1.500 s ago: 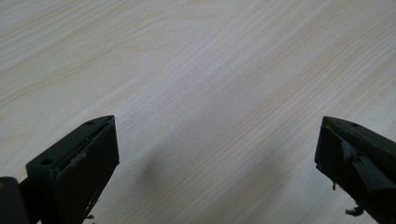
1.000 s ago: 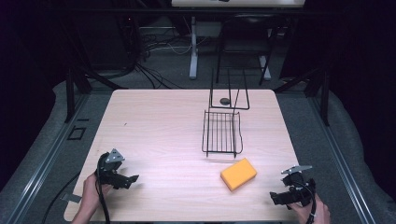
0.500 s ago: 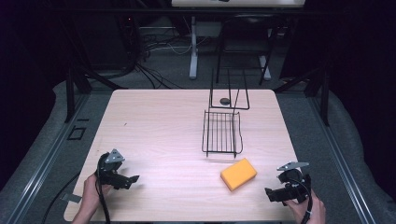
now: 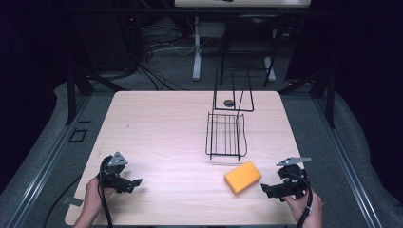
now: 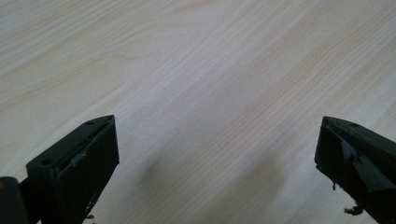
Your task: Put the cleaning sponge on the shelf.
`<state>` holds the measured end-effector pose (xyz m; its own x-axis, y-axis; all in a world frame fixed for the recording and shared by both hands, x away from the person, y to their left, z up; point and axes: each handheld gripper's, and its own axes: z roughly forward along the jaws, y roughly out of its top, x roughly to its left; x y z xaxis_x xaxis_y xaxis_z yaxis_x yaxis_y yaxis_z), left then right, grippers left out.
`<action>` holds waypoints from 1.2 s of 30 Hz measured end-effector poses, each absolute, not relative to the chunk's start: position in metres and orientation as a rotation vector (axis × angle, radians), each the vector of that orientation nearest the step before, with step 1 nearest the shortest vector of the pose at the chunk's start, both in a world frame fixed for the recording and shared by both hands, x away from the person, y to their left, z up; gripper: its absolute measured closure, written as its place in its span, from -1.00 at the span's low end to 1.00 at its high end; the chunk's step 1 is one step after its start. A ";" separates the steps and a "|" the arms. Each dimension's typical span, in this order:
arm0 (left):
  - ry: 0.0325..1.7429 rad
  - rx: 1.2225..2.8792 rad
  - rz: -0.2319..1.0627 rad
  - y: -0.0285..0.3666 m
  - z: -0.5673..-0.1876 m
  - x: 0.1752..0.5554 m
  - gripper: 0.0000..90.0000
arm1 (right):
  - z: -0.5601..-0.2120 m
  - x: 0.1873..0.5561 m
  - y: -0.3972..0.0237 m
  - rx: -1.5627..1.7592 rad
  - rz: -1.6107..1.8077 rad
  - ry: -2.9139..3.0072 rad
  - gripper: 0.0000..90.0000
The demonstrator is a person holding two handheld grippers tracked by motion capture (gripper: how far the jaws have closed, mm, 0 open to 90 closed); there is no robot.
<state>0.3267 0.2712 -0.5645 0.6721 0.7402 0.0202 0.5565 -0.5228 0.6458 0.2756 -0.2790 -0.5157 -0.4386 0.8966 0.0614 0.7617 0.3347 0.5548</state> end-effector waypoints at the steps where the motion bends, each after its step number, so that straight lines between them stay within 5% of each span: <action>1: 0.992 2.276 0.386 0.271 -0.564 0.327 -1.00 | -0.516 0.278 -0.278 1.498 0.765 2.352 -1.00; 32: 0.999 2.275 0.365 0.271 -0.565 0.327 -1.00 | -0.525 0.327 -0.251 1.545 0.879 2.374 -0.99; 36: 1.001 2.274 0.361 0.271 -0.565 0.327 -1.00 | -0.527 0.329 -0.251 1.565 0.883 2.364 -0.68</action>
<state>0.3269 0.2707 -0.5654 0.6754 0.7374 0.0003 0.5677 -0.5202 0.6380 0.3292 -0.2514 -0.5269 -0.4339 0.8838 0.1747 0.7818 0.2730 0.5606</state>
